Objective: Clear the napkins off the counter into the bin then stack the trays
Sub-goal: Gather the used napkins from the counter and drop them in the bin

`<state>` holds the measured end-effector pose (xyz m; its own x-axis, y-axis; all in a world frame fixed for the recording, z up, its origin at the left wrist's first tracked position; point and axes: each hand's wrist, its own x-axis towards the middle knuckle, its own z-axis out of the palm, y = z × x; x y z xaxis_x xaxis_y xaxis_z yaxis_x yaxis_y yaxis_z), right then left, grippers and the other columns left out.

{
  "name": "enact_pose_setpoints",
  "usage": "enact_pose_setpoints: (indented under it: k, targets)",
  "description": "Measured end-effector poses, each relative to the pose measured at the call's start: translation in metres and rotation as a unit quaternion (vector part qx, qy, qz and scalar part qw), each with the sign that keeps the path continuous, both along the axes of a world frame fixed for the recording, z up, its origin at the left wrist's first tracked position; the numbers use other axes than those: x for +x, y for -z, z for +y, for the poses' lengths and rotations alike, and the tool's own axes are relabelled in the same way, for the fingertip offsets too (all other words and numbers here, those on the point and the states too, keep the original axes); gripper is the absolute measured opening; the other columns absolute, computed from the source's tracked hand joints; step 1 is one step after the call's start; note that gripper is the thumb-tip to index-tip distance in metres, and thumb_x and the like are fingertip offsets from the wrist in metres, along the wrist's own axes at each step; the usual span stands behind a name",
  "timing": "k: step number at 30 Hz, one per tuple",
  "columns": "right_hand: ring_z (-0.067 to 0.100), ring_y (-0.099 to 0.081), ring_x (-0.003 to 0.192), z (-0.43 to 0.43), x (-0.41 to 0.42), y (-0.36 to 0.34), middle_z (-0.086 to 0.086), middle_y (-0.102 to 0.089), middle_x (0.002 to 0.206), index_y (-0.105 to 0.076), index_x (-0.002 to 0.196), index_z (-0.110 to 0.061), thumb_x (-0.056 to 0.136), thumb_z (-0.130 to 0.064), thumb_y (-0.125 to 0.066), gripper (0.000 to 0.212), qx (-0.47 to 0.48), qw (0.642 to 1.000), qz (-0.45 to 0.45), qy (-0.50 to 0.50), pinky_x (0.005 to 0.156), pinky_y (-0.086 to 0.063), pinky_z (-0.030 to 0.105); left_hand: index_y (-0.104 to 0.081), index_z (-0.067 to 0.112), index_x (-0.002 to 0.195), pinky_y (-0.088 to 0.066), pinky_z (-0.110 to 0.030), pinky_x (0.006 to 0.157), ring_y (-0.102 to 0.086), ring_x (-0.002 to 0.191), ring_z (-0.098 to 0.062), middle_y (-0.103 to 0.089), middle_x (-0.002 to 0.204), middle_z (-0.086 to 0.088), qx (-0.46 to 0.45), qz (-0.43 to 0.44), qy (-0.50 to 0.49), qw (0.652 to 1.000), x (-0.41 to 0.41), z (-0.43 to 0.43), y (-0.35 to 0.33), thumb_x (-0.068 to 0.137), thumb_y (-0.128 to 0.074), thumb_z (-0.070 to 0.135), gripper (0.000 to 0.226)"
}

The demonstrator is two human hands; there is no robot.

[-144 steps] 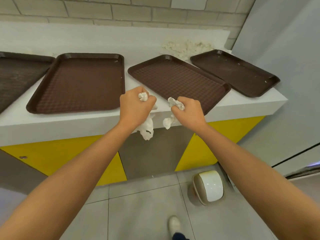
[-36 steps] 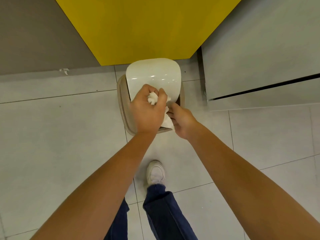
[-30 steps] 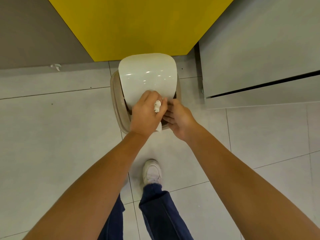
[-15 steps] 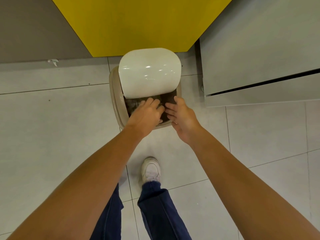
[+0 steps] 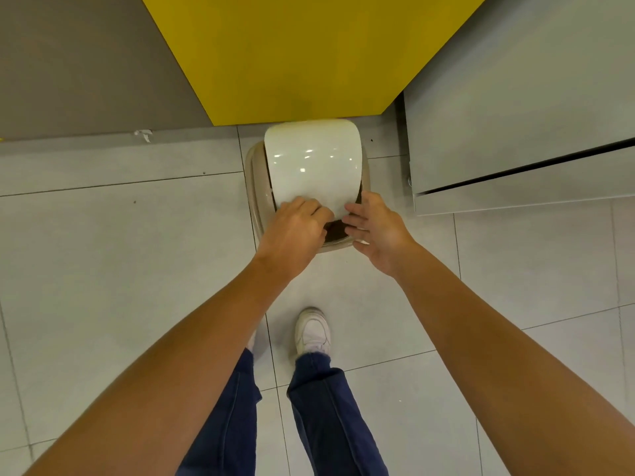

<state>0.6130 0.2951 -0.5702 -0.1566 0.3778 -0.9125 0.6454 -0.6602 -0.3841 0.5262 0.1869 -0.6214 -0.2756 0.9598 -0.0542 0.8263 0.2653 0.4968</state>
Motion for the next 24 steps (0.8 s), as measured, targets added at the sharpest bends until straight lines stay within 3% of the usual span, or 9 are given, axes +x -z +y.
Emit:
enact_pose_setpoints:
  k: [3,8,12,17,20,24]
  targets:
    - [0.025,-0.050,0.123,-0.003,-0.003,-0.021,0.008,-0.054,0.134,-0.054,0.129,-0.013,0.099,-0.044,-0.033,0.047,0.005,1.000,-0.011,-0.009,0.107,-0.035,0.038,-0.070,0.009,0.097,-0.050,-0.041,0.077,-0.064,0.087,-0.032,-0.071,0.092,-0.011,-0.012,-0.007,-0.033,0.999,-0.002,-0.005,-0.029,0.072,-0.076,0.010,0.026]
    - [0.023,-0.053,0.115,-0.011,-0.011,-0.070,0.007,-0.056,0.130,-0.055,0.126,-0.016,0.098,-0.044,-0.035,0.045,0.022,0.999,0.006,-0.028,0.104,-0.037,0.037,-0.070,0.010,0.098,-0.049,-0.039,0.078,-0.065,0.086,-0.030,-0.071,0.091,-0.008,-0.005,-0.003,-0.073,0.997,-0.012,-0.013,-0.088,0.071,-0.078,0.014,0.028]
    - [0.018,-0.053,0.106,-0.014,-0.020,-0.123,0.005,-0.058,0.124,-0.056,0.125,-0.015,0.097,-0.040,-0.038,0.041,0.042,0.997,0.021,-0.063,0.097,-0.038,0.034,-0.067,0.010,0.108,-0.041,-0.039,0.088,-0.061,0.098,-0.031,-0.069,0.102,-0.009,-0.008,-0.008,-0.088,0.996,-0.017,-0.020,-0.145,0.081,-0.067,0.017,0.028]
    - [0.020,-0.056,0.106,-0.010,-0.033,-0.194,0.005,-0.060,0.117,-0.057,0.121,-0.013,0.093,-0.035,-0.044,0.038,0.130,0.979,0.032,-0.153,0.097,-0.041,0.036,-0.066,0.008,0.110,-0.038,-0.041,0.091,-0.059,0.102,-0.033,-0.068,0.104,-0.011,0.019,-0.010,-0.101,0.995,-0.020,-0.023,-0.219,0.083,-0.066,0.019,0.030]
    - [0.027,-0.056,0.112,-0.008,-0.034,-0.238,0.012,-0.061,0.120,-0.058,0.119,-0.009,0.093,-0.032,-0.044,0.037,0.199,0.955,0.036,-0.217,0.100,-0.042,0.042,-0.066,0.009,0.109,-0.041,-0.041,0.088,-0.060,0.100,-0.033,-0.068,0.102,-0.011,0.025,-0.006,-0.120,0.992,-0.023,-0.027,-0.264,0.082,-0.064,0.023,0.031]
    - [0.024,-0.052,0.115,-0.009,-0.033,-0.297,0.006,-0.058,0.121,-0.057,0.122,-0.011,0.093,-0.030,-0.045,0.036,0.267,0.925,0.045,-0.266,0.093,-0.039,0.034,-0.068,0.010,0.106,-0.046,-0.040,0.079,-0.063,0.092,-0.033,-0.069,0.096,-0.010,0.059,0.029,-0.138,0.988,-0.030,-0.035,-0.325,0.077,-0.058,0.029,0.036]
